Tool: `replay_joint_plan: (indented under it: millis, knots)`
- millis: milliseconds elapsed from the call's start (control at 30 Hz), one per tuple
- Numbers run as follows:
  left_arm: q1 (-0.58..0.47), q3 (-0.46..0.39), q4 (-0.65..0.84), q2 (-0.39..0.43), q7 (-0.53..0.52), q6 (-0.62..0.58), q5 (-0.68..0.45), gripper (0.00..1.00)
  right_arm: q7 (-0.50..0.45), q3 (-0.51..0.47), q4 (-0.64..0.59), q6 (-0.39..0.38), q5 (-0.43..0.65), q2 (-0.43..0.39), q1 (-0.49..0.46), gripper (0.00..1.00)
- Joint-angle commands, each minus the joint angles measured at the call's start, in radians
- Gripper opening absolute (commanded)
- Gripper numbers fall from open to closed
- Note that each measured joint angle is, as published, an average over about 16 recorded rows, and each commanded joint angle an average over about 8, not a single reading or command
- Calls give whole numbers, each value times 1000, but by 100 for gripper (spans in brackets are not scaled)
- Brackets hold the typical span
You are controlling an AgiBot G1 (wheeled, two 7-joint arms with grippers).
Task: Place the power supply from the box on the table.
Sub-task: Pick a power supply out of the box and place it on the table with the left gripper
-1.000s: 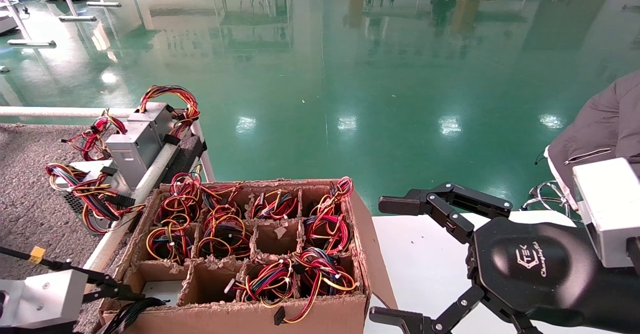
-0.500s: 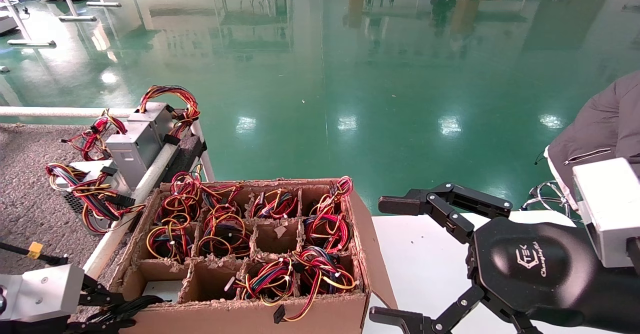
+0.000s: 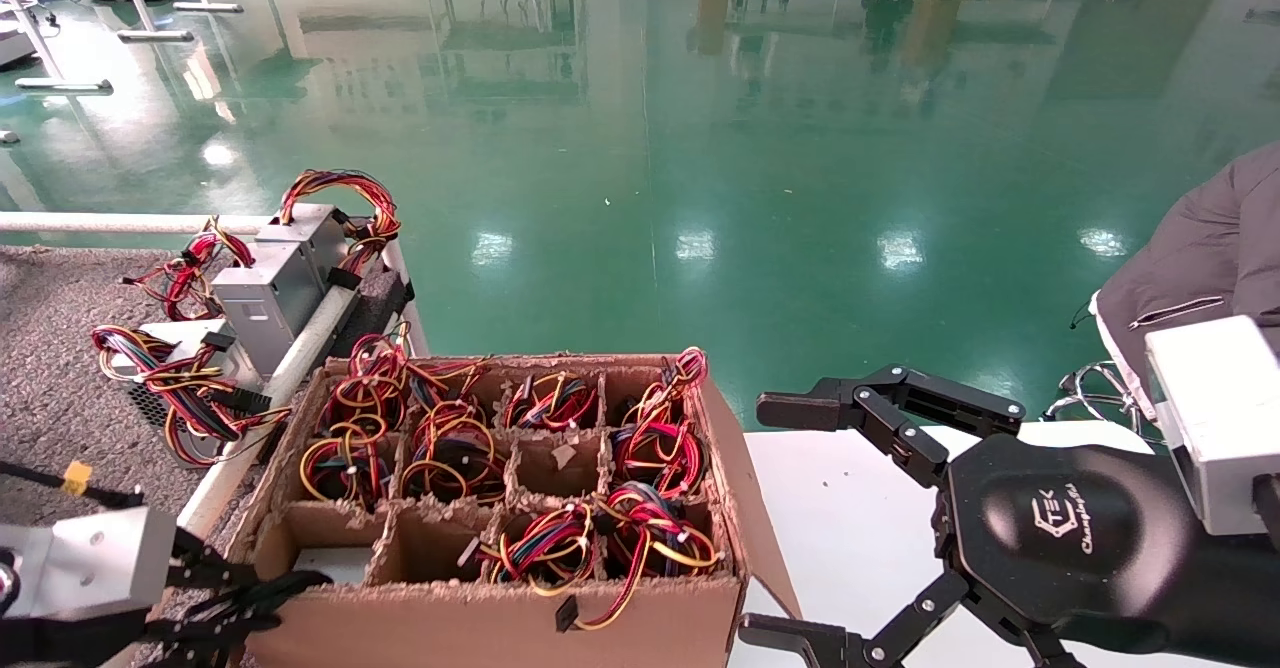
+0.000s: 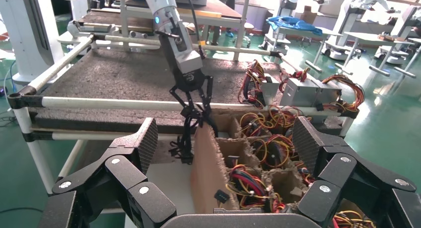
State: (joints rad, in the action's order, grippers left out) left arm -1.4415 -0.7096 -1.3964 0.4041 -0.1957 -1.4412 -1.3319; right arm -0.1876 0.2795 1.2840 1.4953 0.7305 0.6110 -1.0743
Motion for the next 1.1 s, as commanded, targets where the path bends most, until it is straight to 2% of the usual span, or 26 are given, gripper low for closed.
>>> replay_joint_plan:
  millis: [33, 167, 333, 400, 633, 1100]
  knots:
    - [-7, 9, -1, 4, 4, -1, 12, 0, 0, 0, 0, 0, 0, 0, 0, 100]
    - [-32, 37, -10, 7, 15, -6, 54, 1, 0, 0, 0, 0, 0, 0, 0, 100]
    - [-62, 60, -18, 9, 31, -13, 100, 14, 0, 0, 0, 0, 0, 0, 0, 100]
    - [-71, 64, -21, 9, 36, -15, 114, 16, 0, 0, 0, 0, 0, 0, 0, 100]
    - [-91, 71, -26, 5, 46, -24, 147, 1, 0, 0, 0, 0, 0, 0, 0, 100]
    - [-123, 110, -30, -13, 57, 3, 160, 0, 0, 0, 0, 0, 0, 0, 0, 100]
